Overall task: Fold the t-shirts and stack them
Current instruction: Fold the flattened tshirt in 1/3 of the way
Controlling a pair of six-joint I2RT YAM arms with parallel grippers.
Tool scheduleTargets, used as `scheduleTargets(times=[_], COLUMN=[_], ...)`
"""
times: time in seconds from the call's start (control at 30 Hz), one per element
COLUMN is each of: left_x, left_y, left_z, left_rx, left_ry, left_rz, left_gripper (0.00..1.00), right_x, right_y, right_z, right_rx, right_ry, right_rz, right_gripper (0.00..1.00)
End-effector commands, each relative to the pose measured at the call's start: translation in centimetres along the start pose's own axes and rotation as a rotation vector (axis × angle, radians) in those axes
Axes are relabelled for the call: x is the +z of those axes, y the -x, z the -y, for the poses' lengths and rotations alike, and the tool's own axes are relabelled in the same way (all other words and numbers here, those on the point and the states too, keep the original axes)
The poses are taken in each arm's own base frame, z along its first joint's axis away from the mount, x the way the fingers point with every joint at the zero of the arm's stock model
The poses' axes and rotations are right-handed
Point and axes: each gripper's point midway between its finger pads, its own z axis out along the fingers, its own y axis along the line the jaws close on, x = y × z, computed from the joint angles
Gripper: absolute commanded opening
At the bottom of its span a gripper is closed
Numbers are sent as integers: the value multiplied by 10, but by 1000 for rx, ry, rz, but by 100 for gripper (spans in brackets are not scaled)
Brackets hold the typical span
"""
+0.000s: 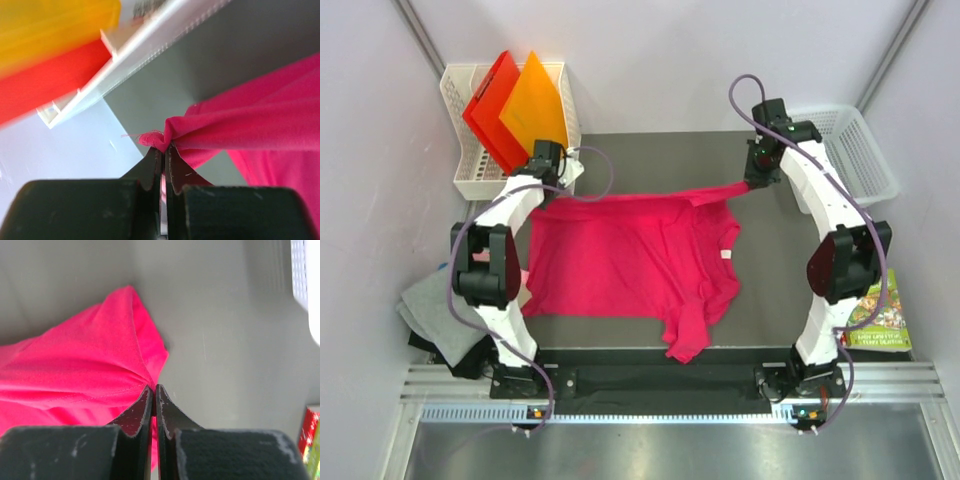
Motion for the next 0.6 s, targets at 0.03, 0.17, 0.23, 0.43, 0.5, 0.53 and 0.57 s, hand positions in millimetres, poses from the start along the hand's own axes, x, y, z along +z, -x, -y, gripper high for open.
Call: scheduleTargets(times=[0.03,0.17,0.23,0.43,0.5,0.53,0.57], left_x=[-43,-55,-56,-50,-45,-45,-45], left_y=[-16,-31,-40,-78,-91,-95,-98], left_z=[-20,-12,-1,44,61,64,67], left_rx=[-34,-35,-38,-39,-32,-35,-33], left_ry=[84,74,53,-47,-79,-81,-83], left_rz=[54,56,46,-27,-56,-58,-65], left_gripper=[0,0,0,5,25,26,27], right_x=[-62,-69,-60,-47,-43,-42,-42], right_y=[0,-25,-45,-105,-127,-135,-141], right_z=[7,7,8,7,8,4,4], right_rx=[-23,-40,-40,-51,-60,-62,-64], right_ry=[13,16,10,13,18,26,27], right_rz=[119,98,60,-39,-85,-101,-110], right_gripper=[0,0,0,0,0,0,0])
